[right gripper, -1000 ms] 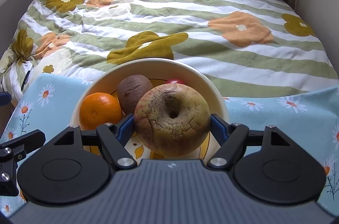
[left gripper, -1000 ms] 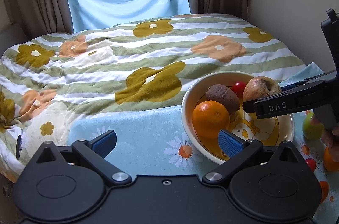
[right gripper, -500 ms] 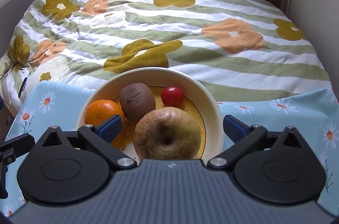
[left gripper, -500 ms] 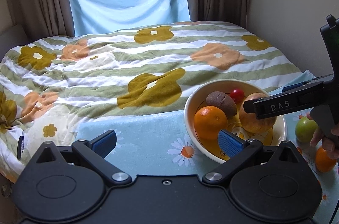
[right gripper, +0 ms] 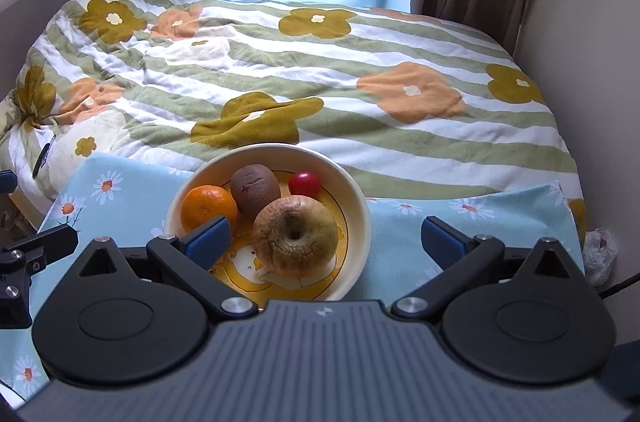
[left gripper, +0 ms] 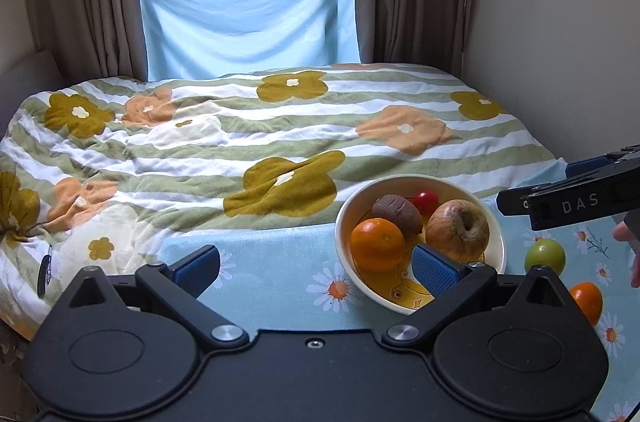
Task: Organize fruits
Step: 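Withdraw both tools from the bowl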
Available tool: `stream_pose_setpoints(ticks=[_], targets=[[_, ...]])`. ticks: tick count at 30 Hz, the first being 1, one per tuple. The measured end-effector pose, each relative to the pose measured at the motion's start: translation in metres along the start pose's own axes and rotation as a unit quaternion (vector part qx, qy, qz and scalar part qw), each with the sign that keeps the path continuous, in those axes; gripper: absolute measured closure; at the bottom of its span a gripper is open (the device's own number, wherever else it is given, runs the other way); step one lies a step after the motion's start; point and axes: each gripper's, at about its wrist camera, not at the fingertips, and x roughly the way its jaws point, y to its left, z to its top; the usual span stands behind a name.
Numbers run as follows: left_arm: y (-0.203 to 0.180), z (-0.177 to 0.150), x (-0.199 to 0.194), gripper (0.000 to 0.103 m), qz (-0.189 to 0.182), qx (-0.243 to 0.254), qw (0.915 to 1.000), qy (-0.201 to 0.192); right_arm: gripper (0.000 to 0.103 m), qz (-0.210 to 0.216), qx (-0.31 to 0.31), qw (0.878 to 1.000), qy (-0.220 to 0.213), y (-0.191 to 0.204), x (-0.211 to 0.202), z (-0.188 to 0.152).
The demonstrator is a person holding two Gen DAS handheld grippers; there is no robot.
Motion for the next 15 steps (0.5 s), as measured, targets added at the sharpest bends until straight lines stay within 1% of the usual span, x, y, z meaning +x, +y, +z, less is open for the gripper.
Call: stream_pose_setpoints(ticks=[3, 9, 15], targets=[[-0.008, -0.001, -0.014, 0.000, 0.010, 0.006, 0.9999, -0.008, 0.000, 0.004, 0.004, 1.000, -0.005, -0.006, -0.020, -0.002], [-0.027, -0.006, -0.049, 0.000, 0.029, -0.001, 0.9993, -0.023, 0.000, 0.016, -0.021, 0.999, -0.041, -0.019, -0.070, -0.010], [-0.056, -0.018, -0.084, 0.000, 0.044, 0.002, 0.9981, -0.043, 0.000, 0.041, -0.013, 0.998, -0.054, -0.047, -0.111, -0.028]])
